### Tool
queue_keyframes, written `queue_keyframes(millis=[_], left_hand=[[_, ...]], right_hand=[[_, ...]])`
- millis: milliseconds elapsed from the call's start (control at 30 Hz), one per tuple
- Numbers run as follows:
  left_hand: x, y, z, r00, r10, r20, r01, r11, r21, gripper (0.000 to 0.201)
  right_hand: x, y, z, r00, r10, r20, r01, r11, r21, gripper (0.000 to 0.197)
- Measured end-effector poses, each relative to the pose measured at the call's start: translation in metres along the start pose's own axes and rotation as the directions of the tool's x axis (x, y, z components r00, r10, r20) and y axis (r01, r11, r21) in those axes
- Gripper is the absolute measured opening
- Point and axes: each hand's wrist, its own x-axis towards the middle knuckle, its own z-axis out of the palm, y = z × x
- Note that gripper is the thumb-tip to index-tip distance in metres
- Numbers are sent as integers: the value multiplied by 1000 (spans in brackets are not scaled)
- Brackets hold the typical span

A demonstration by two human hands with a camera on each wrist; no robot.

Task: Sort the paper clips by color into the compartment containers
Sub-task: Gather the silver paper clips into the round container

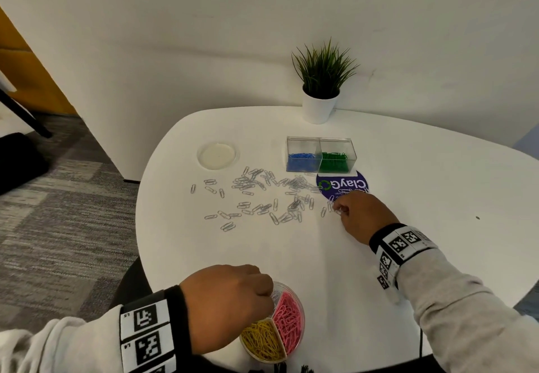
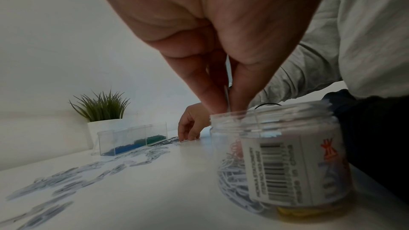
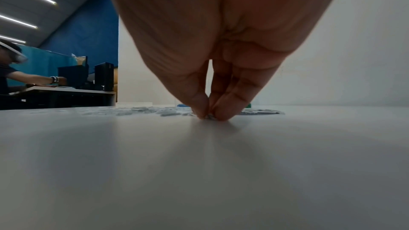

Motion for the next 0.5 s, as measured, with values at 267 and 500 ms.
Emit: queue_keyframes(millis=[267, 500], left_hand=[[0, 0, 3, 999, 16, -41, -18, 999, -47, 31], [-1, -36, -13, 879, -398, -261, 169, 774, -611, 11]], right_hand=[[3, 0, 4, 998, -50, 25, 51, 998, -47, 10], [1, -4, 4, 999, -28, 44, 29, 999, -14, 14]])
